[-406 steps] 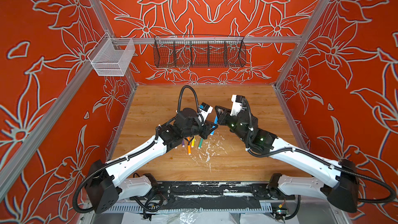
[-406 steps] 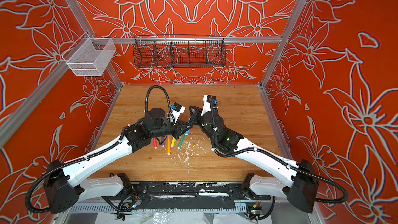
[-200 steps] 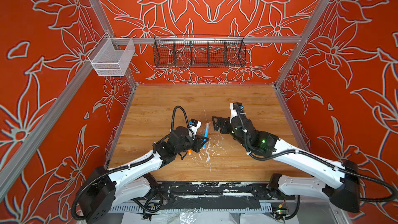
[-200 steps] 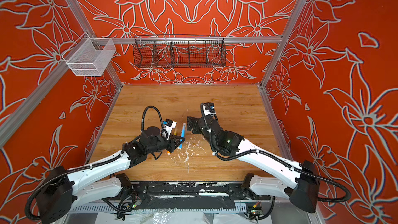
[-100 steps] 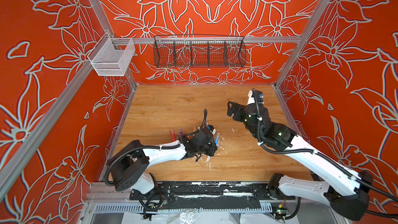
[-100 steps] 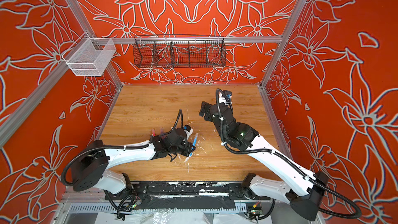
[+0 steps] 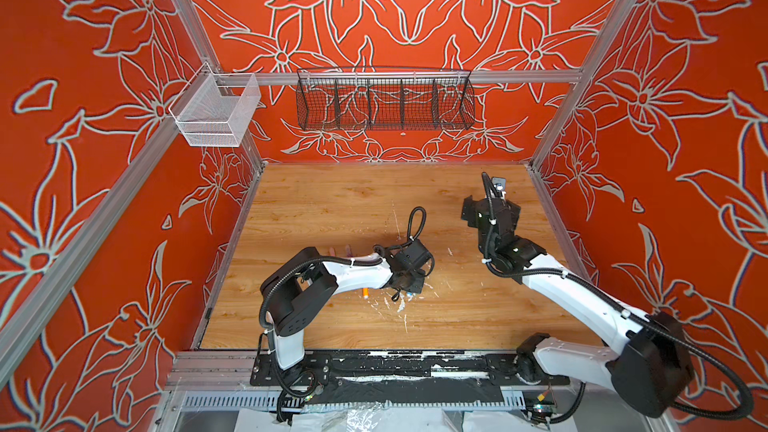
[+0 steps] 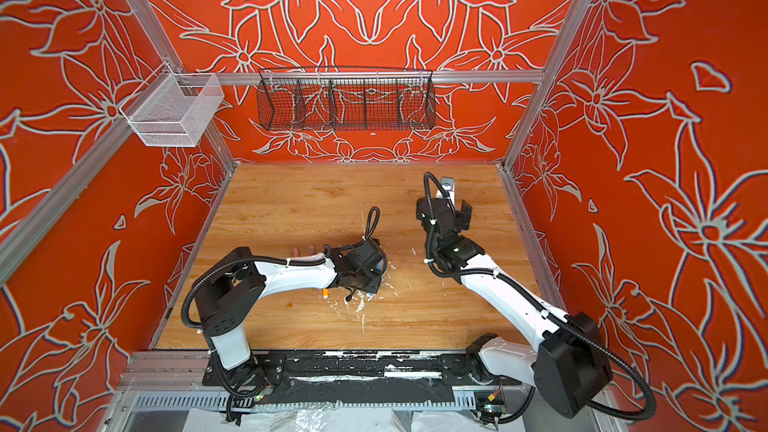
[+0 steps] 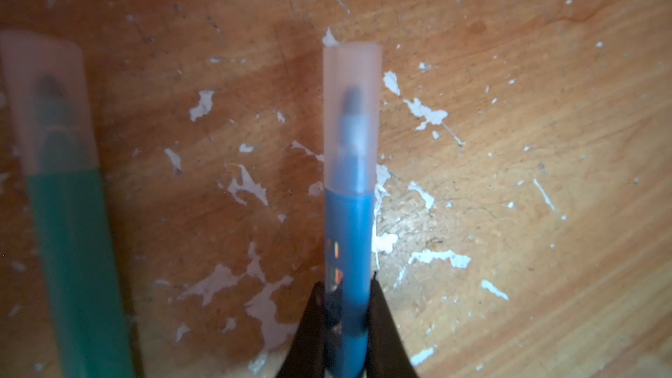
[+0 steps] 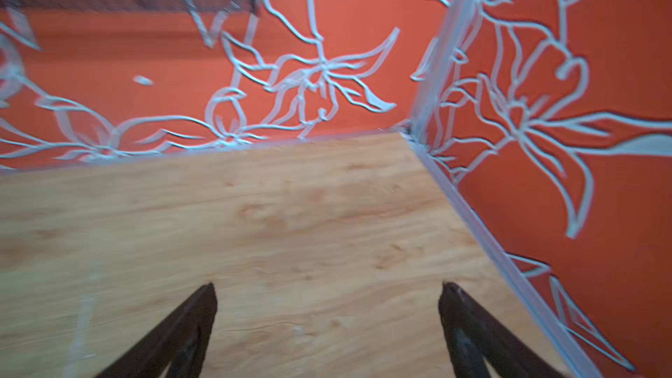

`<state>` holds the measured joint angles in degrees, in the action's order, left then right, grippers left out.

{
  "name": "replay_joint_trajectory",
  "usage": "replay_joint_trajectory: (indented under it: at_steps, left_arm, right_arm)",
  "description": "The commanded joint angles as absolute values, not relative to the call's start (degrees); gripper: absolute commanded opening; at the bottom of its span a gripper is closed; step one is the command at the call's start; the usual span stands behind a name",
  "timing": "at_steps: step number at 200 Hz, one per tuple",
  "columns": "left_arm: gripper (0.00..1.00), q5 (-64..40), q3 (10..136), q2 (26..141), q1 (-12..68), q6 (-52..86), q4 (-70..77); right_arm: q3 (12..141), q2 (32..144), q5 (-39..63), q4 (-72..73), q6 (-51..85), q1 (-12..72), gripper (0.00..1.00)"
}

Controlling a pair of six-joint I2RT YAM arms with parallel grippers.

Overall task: Insert pens into pen caps
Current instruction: Place the pen at the center of the table.

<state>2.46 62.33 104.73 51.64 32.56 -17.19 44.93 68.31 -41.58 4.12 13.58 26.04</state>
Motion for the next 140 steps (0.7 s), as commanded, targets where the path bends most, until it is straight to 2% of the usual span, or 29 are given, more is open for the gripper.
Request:
replay_joint_trajectory:
  at_steps: [1,14,25,39,44,55,75,97,114,132,140]
  left_arm:
    - [0.36,4.58,64.83,106.0,51.66,31.86,-22.95]
    - [0.53,5.83,66.81,105.11,51.68,31.13,-25.2]
    - [0.72,7.32,68.51,103.55,51.65,30.39,-27.32]
    - [0.82,9.47,70.58,100.89,51.59,29.09,-29.85]
    - [0.84,10.4,71.25,99.66,51.44,28.45,-30.6]
    - [0.85,12.52,72.66,96.7,50.88,27.16,-32.26]
    - [0.85,17.51,73.62,89.46,47.96,25.13,-33.84]
    - [0.85,29.97,69.74,79.4,42.0,25.33,-31.68]
    - [0.88,40.25,60.06,70.6,35.24,22.34,-21.65]
    - [0.91,42.9,44.33,62.12,27.26,13.36,-3.23]
    - [0.94,44.01,37.06,58.66,24.45,9.25,5.06]
  right_arm:
    - [40.17,68.82,-39.44,11.37,11.84,20.78,0.98]
    - [36.87,70.24,-38.73,15.92,9.14,18.74,0.98]
    - [33.83,72.14,-39.34,21.53,6.88,17.13,0.98]
    - [31.32,75.07,-39.75,26.68,5.81,14.97,0.98]
    - [31.71,75.92,-40.35,27.76,5.81,14.1,0.98]
    - [34.64,75.68,-38.79,18.79,6.66,13.14,0.97]
    - [33.3,74.98,-37.21,19.91,5.56,12.5,0.97]
    - [30.92,72.5,-34.58,20.3,2.25,12.22,0.98]
    - [28.53,74.57,-37.83,24.47,1.46,11.61,0.98]
    - [26.19,79.55,-35.12,32.83,-0.26,10.27,0.98]
    - [28.11,80.15,-32.99,28.09,-0.01,10.21,0.98]
